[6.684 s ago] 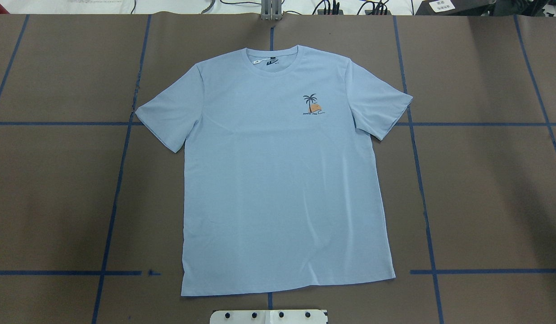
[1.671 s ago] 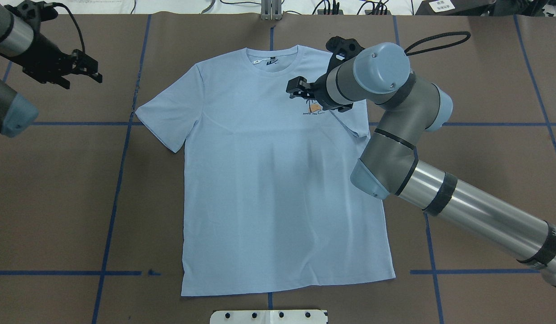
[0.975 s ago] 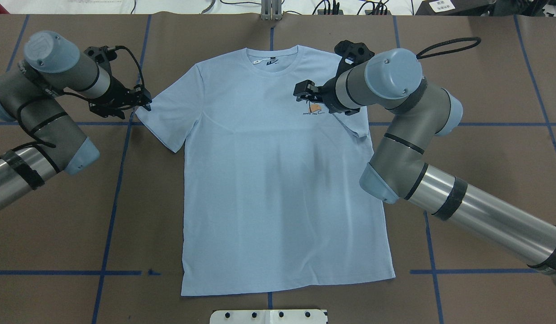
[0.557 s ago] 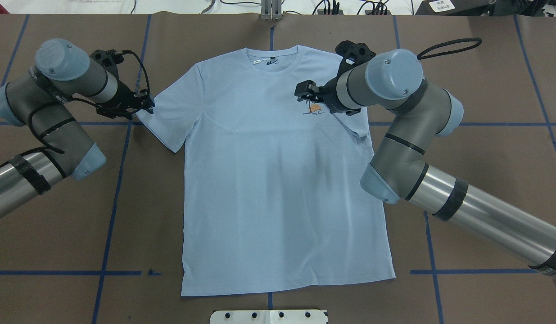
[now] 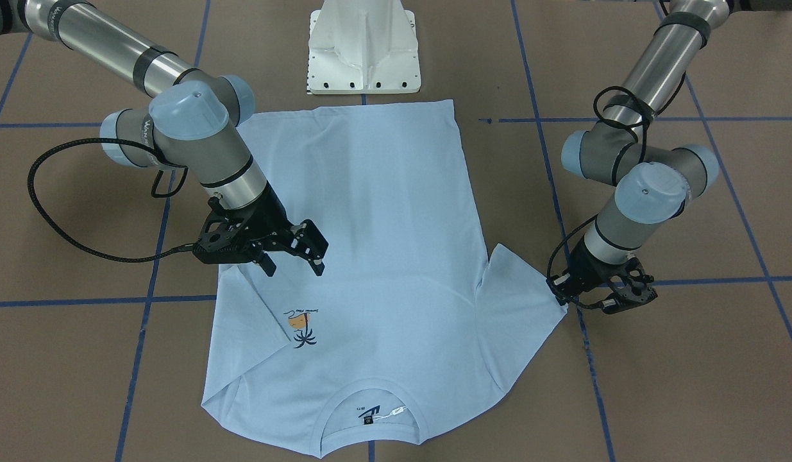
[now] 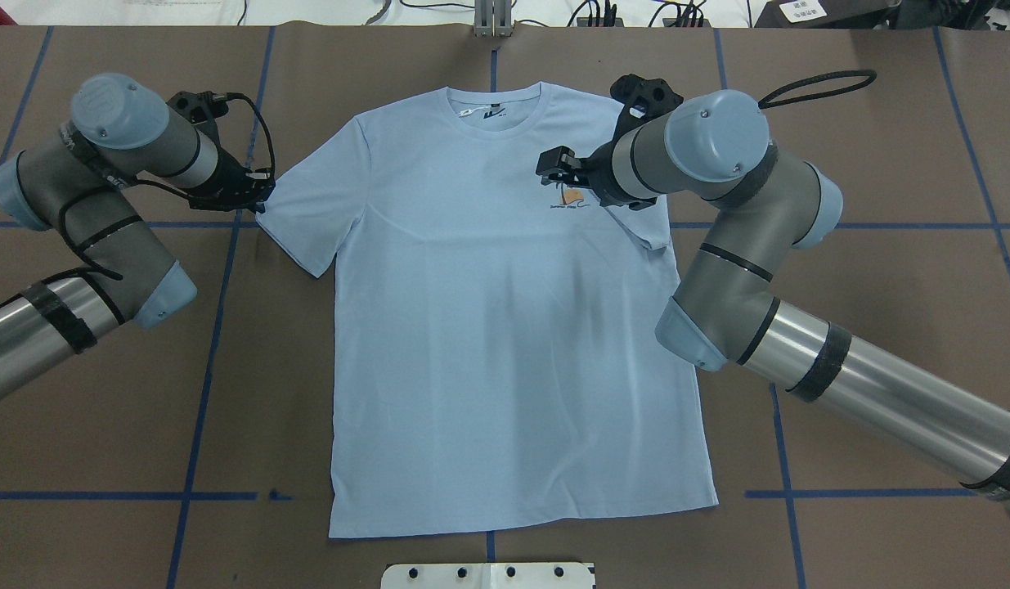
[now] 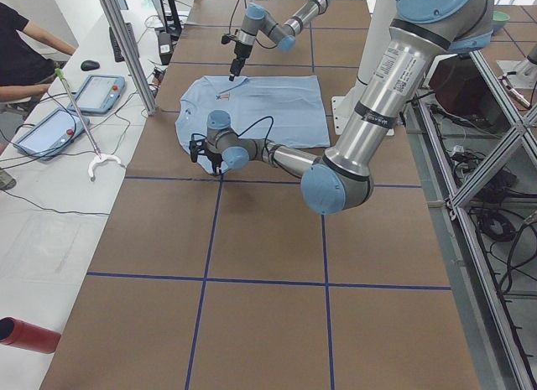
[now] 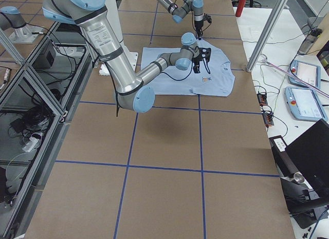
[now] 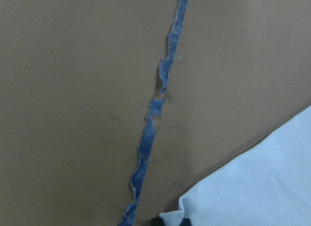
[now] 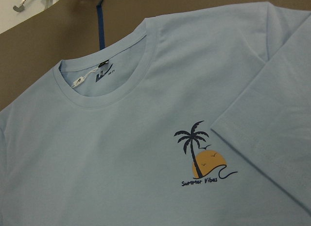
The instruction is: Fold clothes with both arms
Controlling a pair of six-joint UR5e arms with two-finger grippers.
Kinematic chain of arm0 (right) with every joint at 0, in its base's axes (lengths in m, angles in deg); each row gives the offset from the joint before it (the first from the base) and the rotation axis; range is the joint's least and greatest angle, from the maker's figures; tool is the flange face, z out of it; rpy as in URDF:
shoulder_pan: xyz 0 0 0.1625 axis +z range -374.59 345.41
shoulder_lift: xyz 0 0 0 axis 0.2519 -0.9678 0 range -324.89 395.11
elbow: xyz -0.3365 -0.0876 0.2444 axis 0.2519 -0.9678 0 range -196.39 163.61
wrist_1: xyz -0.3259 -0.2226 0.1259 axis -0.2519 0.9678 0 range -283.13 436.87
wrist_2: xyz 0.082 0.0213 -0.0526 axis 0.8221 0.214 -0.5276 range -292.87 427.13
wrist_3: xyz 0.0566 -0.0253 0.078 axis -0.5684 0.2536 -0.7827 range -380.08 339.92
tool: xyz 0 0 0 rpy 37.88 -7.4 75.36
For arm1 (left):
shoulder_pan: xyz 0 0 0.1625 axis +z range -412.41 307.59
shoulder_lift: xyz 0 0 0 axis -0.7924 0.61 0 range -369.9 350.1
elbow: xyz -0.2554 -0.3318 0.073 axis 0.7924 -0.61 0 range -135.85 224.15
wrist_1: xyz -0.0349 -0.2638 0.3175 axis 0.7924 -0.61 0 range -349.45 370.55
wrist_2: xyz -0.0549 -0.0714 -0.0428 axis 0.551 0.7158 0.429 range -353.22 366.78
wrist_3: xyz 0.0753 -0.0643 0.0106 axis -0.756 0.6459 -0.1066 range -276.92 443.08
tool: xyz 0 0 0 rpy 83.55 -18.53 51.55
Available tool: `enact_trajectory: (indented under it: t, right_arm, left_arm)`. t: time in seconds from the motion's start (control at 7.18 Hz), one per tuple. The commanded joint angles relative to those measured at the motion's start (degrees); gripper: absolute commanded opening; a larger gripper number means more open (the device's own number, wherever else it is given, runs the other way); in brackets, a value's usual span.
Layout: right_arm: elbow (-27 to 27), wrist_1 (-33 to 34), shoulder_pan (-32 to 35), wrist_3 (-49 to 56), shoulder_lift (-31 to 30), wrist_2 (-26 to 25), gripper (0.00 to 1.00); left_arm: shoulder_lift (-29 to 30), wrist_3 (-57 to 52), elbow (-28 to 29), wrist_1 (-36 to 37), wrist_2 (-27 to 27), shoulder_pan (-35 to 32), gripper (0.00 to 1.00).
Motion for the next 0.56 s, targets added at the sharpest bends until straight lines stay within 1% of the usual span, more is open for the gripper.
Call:
enact_trajectory:
  t: [0.0, 0.14, 0.28, 0.42]
  right_arm:
    - [1.26, 0.00, 0.06, 0.09, -1.02, 0.00, 1.00]
    - [2.14, 0.00, 0.06, 0.09, -1.64, 0.17, 1.00]
    - [2.24, 0.00, 0.06, 0.18, -1.65, 0.18, 1.00]
    - [2.24, 0.09, 0.23, 0.18, -1.74, 0.18, 1.00]
  left_arm:
    - [1.90, -0.19, -1.37, 0.45, 0.52, -0.07, 0.00]
    - [3.30, 0.77, -4.16, 0.89, 0.70, 0.02, 0.00]
    - [4.36, 5.30, -6.89, 2.46, 1.23, 1.06, 0.00]
    - [6.46, 6.48, -5.87, 2.91, 1.40, 2.55, 0.00]
